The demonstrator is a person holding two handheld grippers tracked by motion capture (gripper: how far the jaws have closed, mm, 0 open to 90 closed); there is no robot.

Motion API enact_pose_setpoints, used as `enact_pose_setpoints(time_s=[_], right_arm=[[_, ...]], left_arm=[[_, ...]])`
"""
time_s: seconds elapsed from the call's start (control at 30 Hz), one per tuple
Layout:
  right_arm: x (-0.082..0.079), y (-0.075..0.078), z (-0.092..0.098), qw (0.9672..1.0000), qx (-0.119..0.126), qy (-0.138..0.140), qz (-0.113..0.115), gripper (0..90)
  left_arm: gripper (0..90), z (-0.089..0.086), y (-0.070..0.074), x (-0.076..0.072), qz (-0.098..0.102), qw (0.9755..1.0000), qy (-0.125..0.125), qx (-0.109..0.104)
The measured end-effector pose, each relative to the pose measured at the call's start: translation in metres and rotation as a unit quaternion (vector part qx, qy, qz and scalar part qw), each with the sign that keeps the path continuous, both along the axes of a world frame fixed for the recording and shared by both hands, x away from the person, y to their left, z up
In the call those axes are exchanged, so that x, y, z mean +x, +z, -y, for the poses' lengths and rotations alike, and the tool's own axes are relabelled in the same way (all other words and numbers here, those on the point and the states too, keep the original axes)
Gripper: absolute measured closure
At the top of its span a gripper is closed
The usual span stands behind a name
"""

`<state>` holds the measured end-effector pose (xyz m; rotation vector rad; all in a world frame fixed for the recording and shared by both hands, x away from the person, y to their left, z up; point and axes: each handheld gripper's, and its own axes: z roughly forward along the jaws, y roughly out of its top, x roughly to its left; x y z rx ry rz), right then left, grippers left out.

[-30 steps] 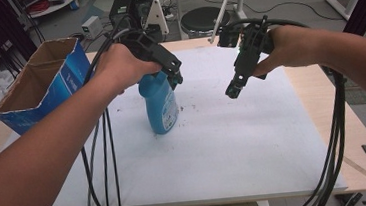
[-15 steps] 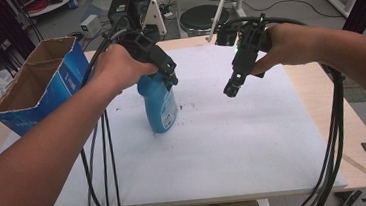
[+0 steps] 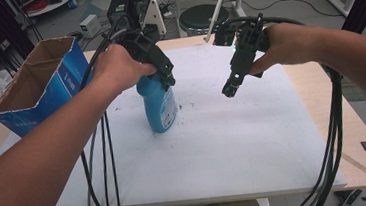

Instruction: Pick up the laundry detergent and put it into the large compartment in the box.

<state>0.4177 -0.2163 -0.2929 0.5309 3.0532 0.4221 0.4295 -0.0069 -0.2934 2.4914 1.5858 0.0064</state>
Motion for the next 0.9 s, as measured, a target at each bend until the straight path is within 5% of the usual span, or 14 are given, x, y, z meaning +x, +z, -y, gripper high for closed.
enact_pose_setpoints(time_s=[0.4, 0.9], right_arm=[[-0.002, 0.001, 0.0, 1.0, 0.001, -0.005, -0.001, 2.8], [-0.002, 0.003, 0.002, 1.0, 0.006, -0.003, -0.001, 2.8]], left_arm=[[37.8, -0.003, 0.007, -0.003, 0.008, 0.9999, -0.008, -0.011], [37.8, -0.042, 0.082, -0.015, 0.027, 0.9982, -0.049, -0.021]])
